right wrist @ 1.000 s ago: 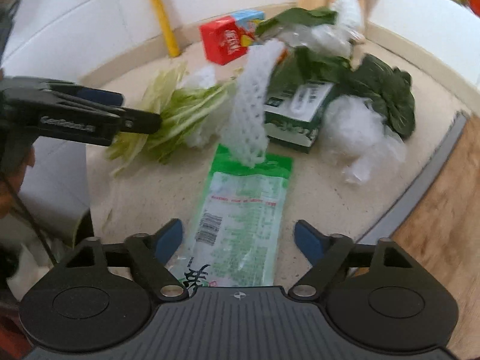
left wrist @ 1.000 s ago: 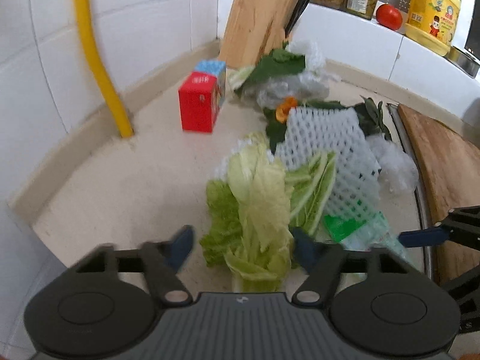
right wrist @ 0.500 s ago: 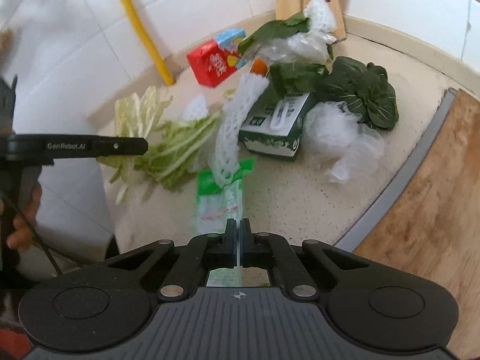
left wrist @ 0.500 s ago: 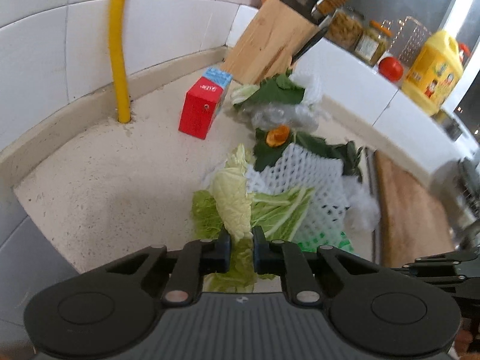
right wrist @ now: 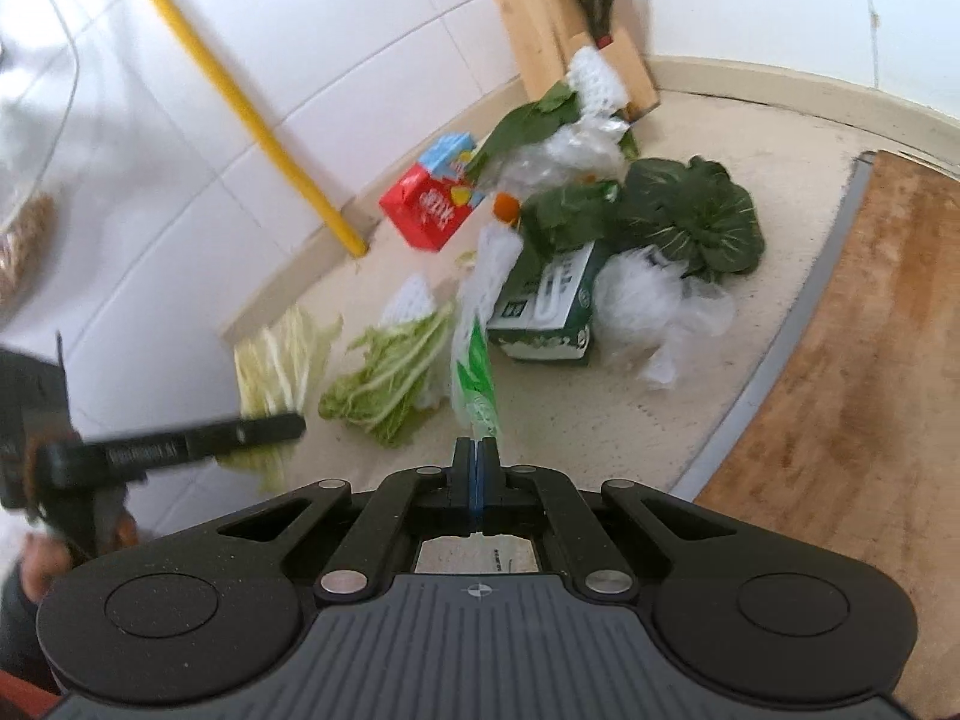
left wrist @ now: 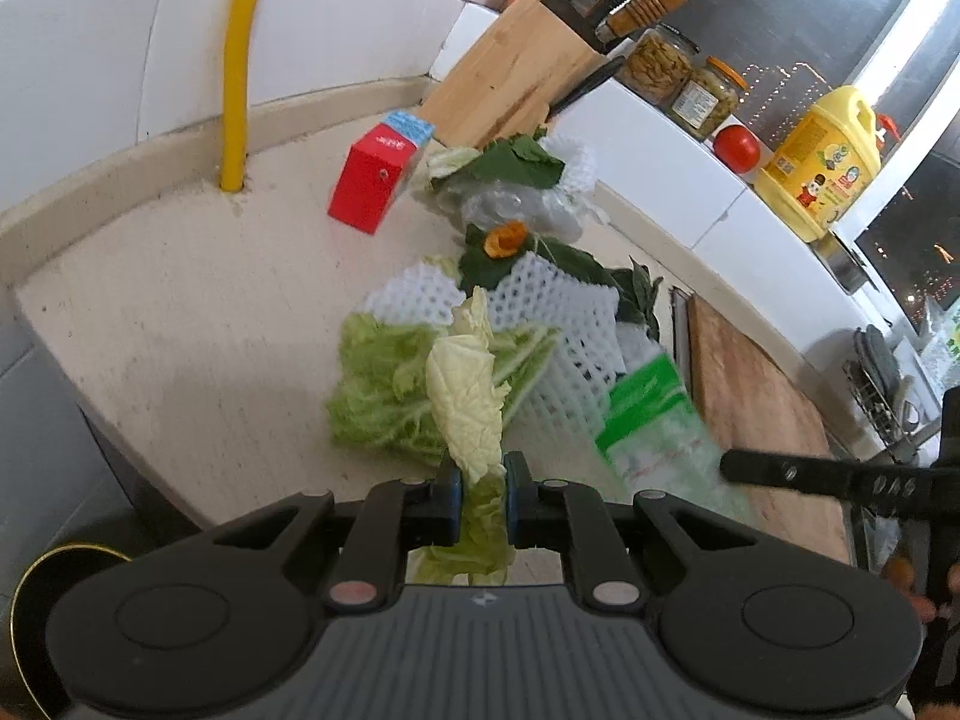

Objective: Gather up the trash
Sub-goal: 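Lift the cabbage leaves with the left gripper toward the trash bin, then lower both tools into the bin and open both grippers to drop items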

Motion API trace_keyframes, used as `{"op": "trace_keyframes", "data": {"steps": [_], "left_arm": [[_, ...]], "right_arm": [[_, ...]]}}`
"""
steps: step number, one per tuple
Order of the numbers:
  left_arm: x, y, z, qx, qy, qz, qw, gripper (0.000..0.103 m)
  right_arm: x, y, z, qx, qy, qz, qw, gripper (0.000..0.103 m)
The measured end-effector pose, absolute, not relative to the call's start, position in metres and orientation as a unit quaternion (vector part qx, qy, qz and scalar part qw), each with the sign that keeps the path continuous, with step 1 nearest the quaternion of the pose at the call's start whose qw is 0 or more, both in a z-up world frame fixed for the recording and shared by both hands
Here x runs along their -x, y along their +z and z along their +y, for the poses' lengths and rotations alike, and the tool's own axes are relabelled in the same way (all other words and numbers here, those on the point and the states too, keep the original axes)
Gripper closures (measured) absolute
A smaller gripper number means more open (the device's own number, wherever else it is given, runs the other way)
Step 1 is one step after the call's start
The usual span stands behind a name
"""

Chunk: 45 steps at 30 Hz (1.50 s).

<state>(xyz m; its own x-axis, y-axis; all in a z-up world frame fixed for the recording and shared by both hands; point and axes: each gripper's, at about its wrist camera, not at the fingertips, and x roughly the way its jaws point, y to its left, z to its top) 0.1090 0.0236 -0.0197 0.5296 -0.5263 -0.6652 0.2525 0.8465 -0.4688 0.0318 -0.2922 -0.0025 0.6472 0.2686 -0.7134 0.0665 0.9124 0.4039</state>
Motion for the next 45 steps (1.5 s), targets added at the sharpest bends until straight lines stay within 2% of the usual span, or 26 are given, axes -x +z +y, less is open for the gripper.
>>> {"op": "trace_keyframes", "data": {"steps": [4, 21, 31, 45], "left_arm": [[-0.101, -0.016, 0.029, 0.169, -0.227, 0.420, 0.862, 0.094], [-0.063, -0.015, 0.107, 0.234, -0.122, 0.386, 0.884, 0.094], [-0.042, -0.023, 0.160, 0.254, -0.019, 0.376, 0.891, 0.094], [-0.031, -0.112, 0.205, 0.283, 0.130, 0.438, 0.843, 0.094]], "right_arm": [[-0.030, 0.008, -0.288, -0.231, 0.082, 0.403, 0.882, 0.103], [-0.091, 0.011, -0.181, -0.179, 0.245, 0.404, 0.863, 0.103], [-0.140, -0.007, -0.103, -0.138, 0.332, 0.423, 0.832, 0.103], [-0.159, -0.086, 0.006, -0.075, 0.383, 0.508, 0.768, 0.103]]}}
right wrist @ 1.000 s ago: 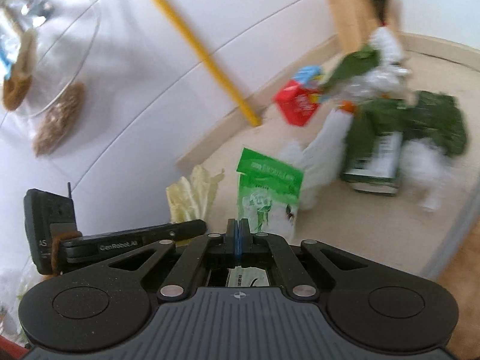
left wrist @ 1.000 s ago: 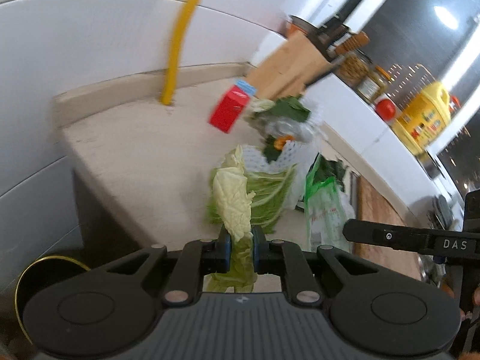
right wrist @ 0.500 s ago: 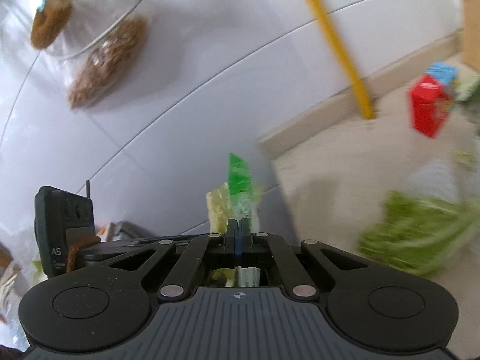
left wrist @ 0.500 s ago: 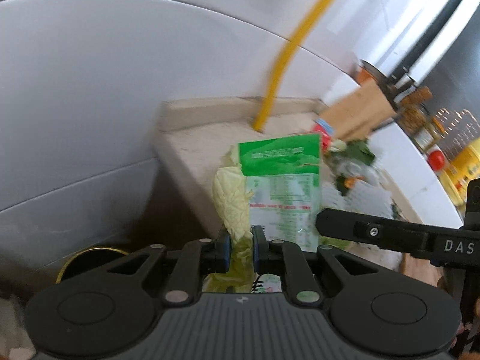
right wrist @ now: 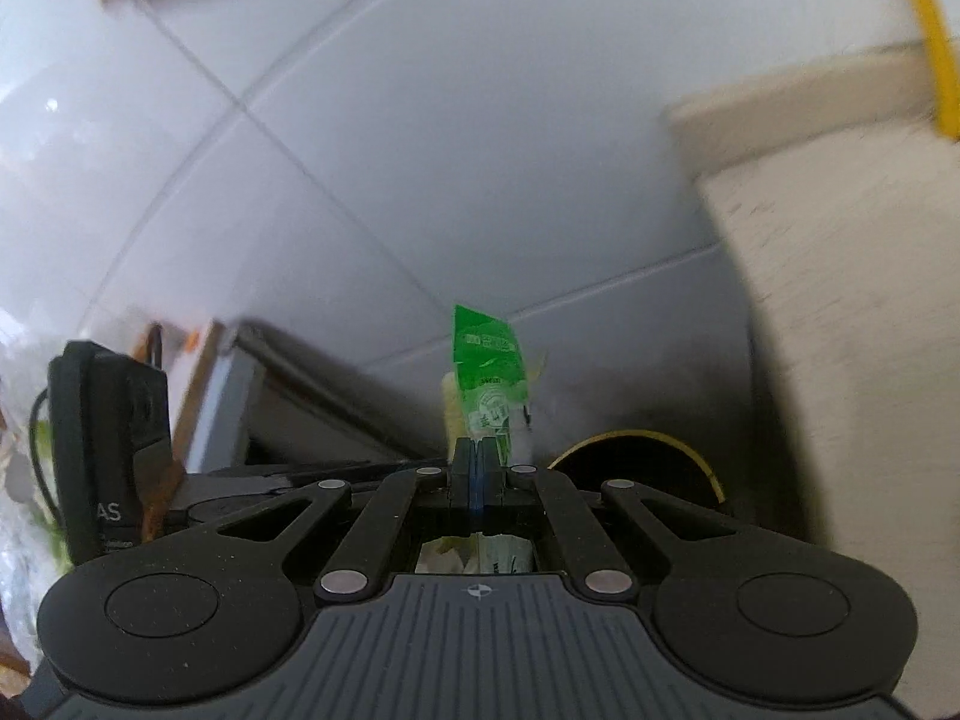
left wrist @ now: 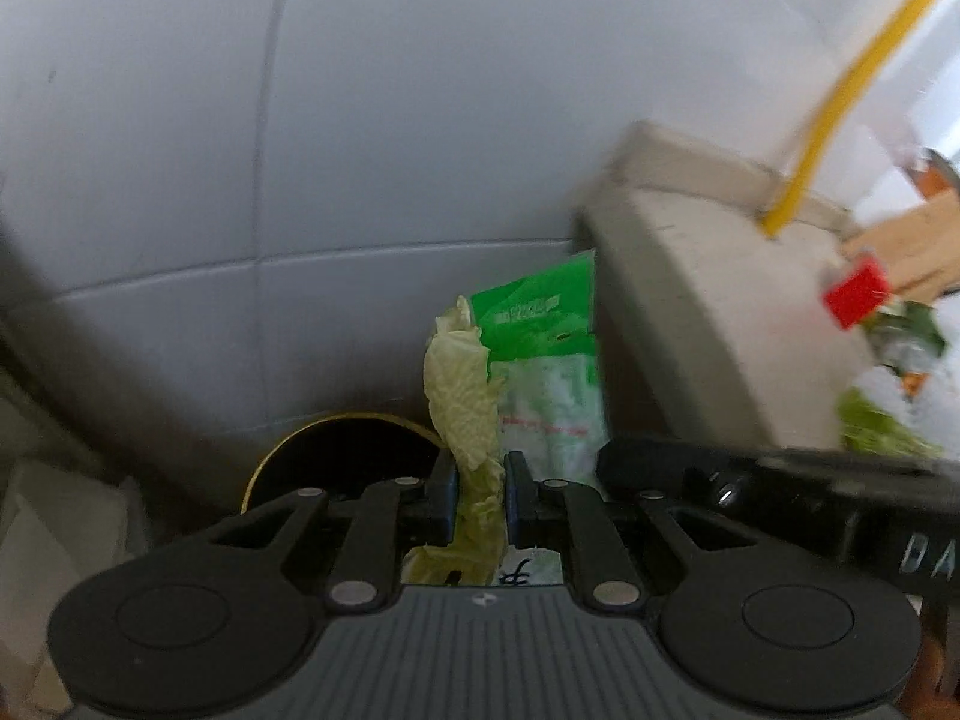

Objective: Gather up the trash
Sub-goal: 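Lower both tools into the bin and open both grippers to drop items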

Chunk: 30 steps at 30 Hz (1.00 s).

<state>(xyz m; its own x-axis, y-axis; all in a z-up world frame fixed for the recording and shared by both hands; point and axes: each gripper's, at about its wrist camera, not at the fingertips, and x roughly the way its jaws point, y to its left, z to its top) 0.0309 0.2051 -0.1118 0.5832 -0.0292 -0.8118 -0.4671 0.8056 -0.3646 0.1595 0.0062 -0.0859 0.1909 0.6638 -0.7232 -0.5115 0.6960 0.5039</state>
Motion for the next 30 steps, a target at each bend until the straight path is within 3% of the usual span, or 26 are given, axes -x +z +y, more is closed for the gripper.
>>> {"op": "trace_keyframes", "data": {"steps": [17, 23, 30], "left_arm": [[-0.050, -0.208, 0.227, 0.365, 0.259, 0.497, 0.743, 0.094], [-0.055, -0.215, 0.223, 0.353, 0.264, 0.508, 0.740, 0.092], [-0.044, -0.200, 0.227, 0.338, 0.271, 0.496, 0.752, 0.085]], "right_arm": [[-0.184, -0.179, 0.059, -0.013, 0.315, 0.584, 0.748, 0.103], [-0.189, -0.199, 0.058, 0.000, 0.302, 0.611, 0.732, 0.102], [-0.184, -0.194, 0.058, 0.019, 0.295, 0.606, 0.738, 0.083]]}}
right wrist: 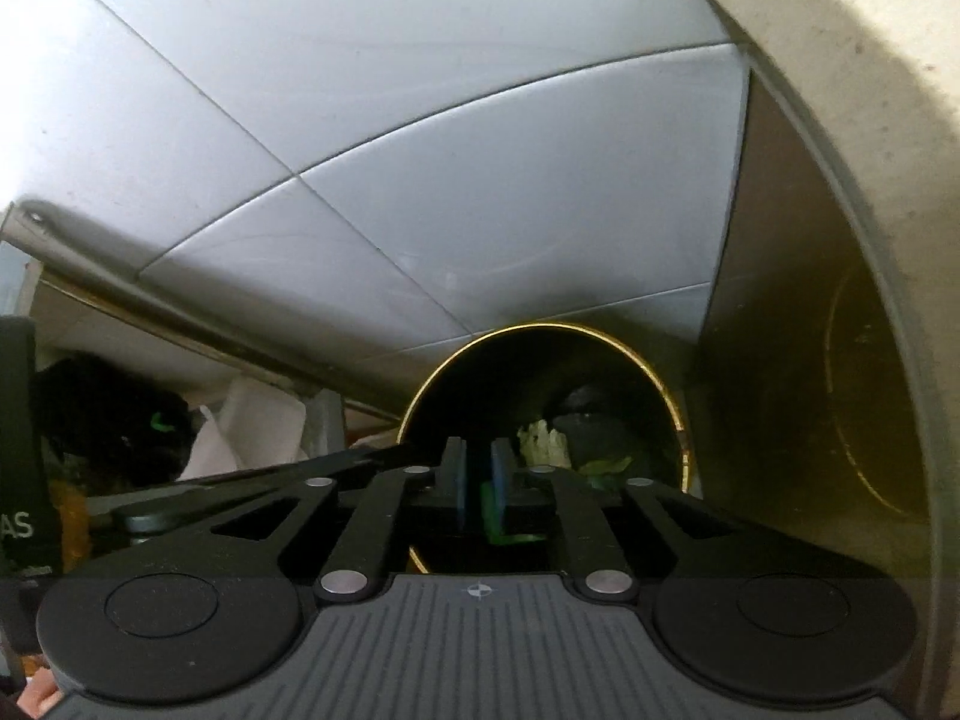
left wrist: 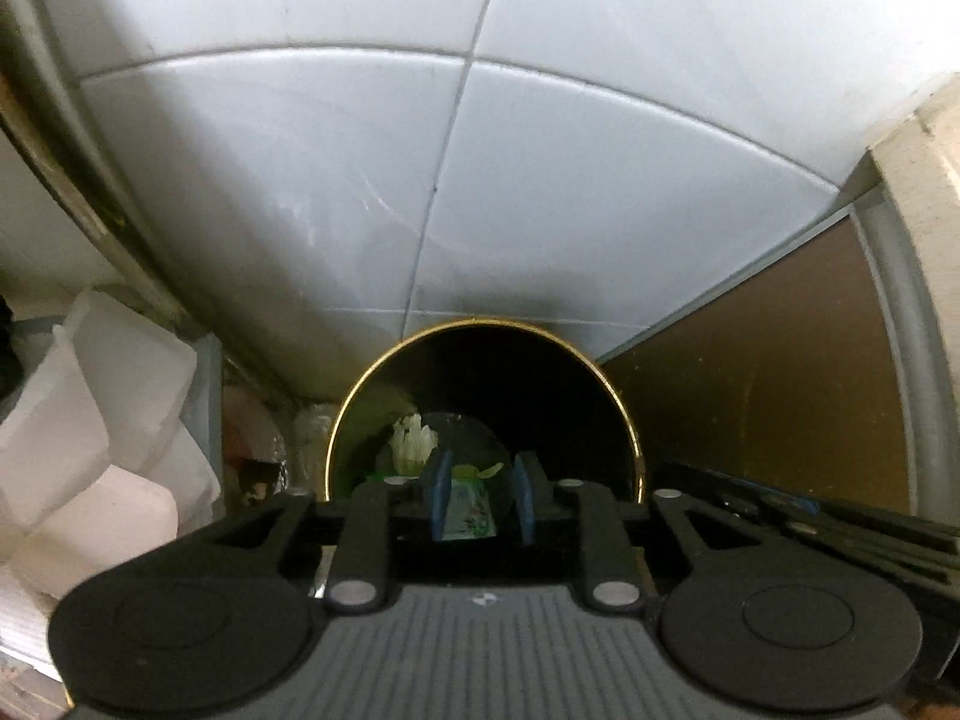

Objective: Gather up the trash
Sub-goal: 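Lower both tools into the bin and open both grippers to drop items, then move both tools back to the counter pile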

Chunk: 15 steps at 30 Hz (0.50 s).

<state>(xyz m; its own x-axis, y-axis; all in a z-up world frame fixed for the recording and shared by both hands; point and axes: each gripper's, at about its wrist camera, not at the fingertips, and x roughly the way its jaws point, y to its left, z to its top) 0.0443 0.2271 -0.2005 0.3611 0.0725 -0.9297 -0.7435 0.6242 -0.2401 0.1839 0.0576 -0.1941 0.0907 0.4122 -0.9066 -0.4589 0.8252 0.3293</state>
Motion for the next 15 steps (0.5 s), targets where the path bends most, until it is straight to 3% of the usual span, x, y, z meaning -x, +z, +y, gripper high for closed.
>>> {"op": "trace_keyframes", "data": {"steps": [1, 6, 15], "left_arm": [[-0.043, -0.197, 0.227, 0.339, 0.271, 0.492, 0.754, 0.084], [-0.033, -0.171, 0.228, 0.341, 0.278, 0.468, 0.766, 0.073], [-0.019, -0.114, 0.217, 0.321, 0.271, 0.408, 0.811, 0.068]], "right_arm": [[-0.186, -0.194, 0.058, 0.020, 0.294, 0.604, 0.741, 0.080], [-0.184, -0.175, 0.046, 0.011, 0.282, 0.587, 0.759, 0.049], [-0.170, -0.123, 0.029, -0.012, 0.279, 0.539, 0.794, 0.035]]}}
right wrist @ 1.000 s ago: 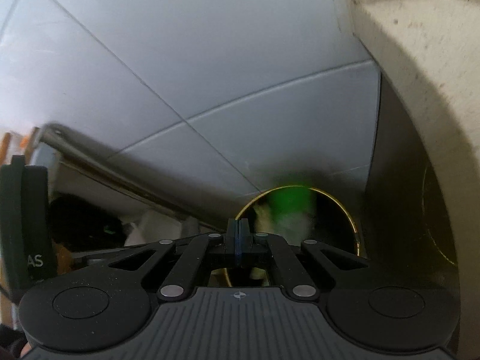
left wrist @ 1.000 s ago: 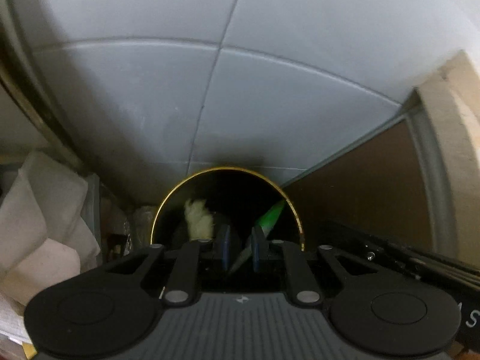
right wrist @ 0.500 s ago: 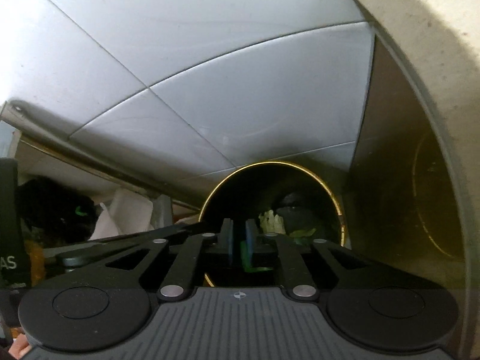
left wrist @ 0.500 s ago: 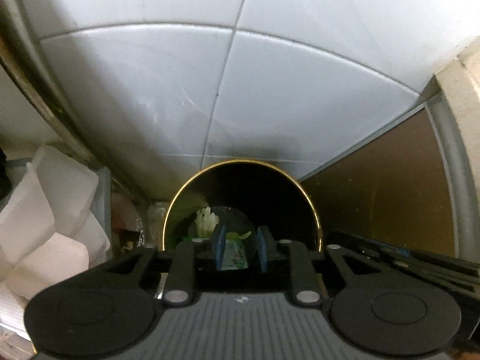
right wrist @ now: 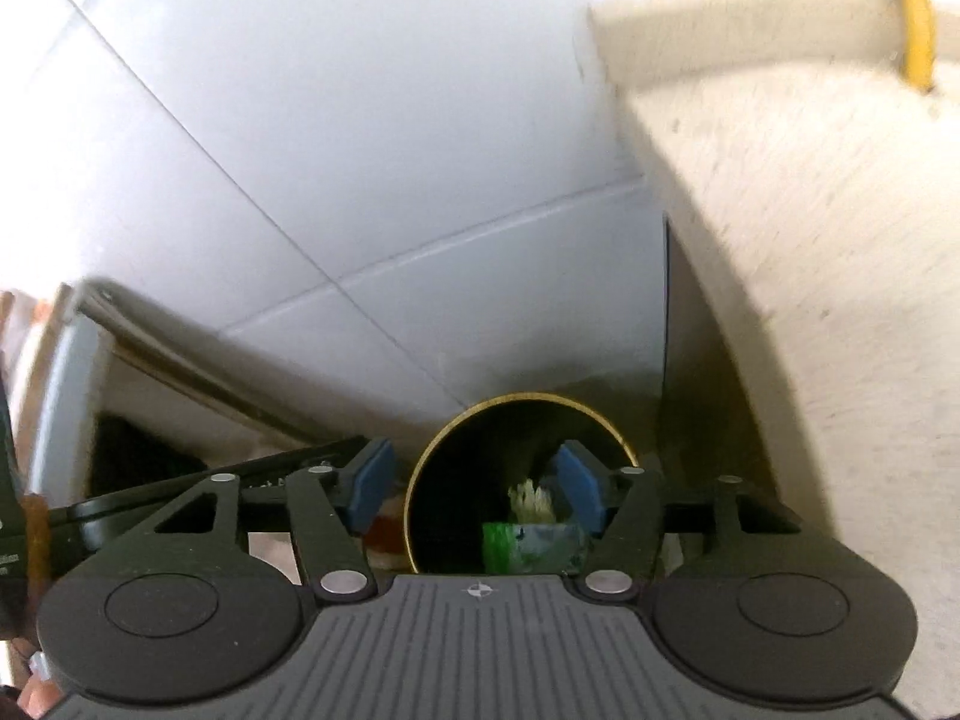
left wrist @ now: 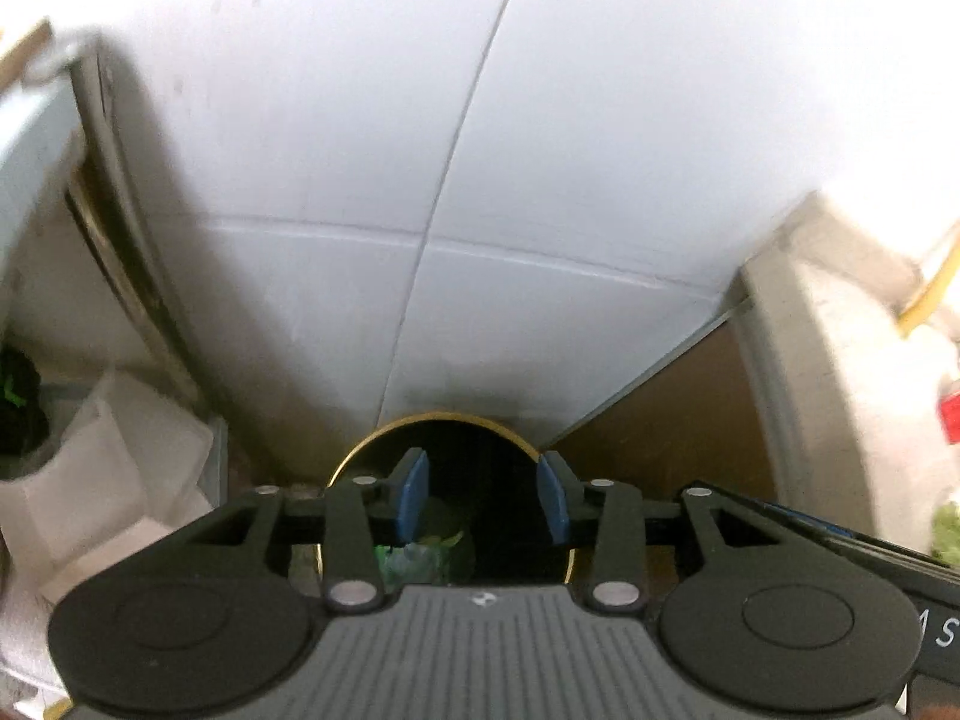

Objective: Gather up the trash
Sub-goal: 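Move both tools back to the counter pile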

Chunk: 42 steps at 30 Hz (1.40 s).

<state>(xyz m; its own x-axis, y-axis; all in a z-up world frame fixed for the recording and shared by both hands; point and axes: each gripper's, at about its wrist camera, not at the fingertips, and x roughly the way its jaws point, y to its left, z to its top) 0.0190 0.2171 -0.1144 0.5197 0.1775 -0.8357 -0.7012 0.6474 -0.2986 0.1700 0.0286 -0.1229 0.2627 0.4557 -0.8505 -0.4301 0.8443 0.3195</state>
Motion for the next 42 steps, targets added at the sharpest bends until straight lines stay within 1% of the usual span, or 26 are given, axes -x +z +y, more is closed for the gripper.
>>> {"op": "trace_keyframes", "data": {"steps": [5, 12, 16, 21, 24, 31, 33, 37, 42], "left_arm": [[-0.016, -0.082, 0.206, 0.296, 0.244, 0.384, 0.840, 0.066], [-0.020, -0.057, 0.179, 0.256, 0.184, 0.368, 0.875, 0.062], [-0.022, -0.047, 0.163, 0.228, 0.147, 0.364, 0.891, 0.062], [-0.032, -0.034, 0.134, 0.199, 0.083, 0.362, 0.907, 0.061], [-0.042, -0.029, 0.109, 0.174, 0.041, 0.364, 0.914, 0.056], [-0.062, -0.023, 0.063, 0.140, -0.040, 0.367, 0.919, 0.047], [-0.065, -0.022, 0.053, 0.137, -0.058, 0.367, 0.918, 0.046], [-0.077, -0.023, 0.030, 0.115, -0.091, 0.369, 0.918, 0.045], [-0.097, -0.024, -0.007, 0.042, -0.127, 0.357, 0.925, 0.040]], "right_arm": [[-0.155, -0.088, 0.014, -0.020, 0.265, 0.500, 0.824, 0.027], [-0.131, -0.053, -0.016, -0.041, 0.228, 0.462, 0.856, 0.025], [-0.115, -0.039, -0.036, -0.059, 0.201, 0.443, 0.872, 0.024], [-0.096, -0.029, -0.061, -0.073, 0.159, 0.419, 0.891, 0.022], [-0.081, -0.018, -0.086, -0.081, 0.127, 0.398, 0.905, 0.019], [-0.053, -0.006, -0.150, -0.074, 0.028, 0.369, 0.926, 0.018], [-0.051, -0.005, -0.170, -0.082, 0.002, 0.367, 0.927, 0.015], [-0.054, -0.006, -0.202, -0.095, -0.036, 0.366, 0.925, 0.015], [-0.059, -0.009, -0.226, -0.106, -0.049, 0.368, 0.922, 0.014]]}}
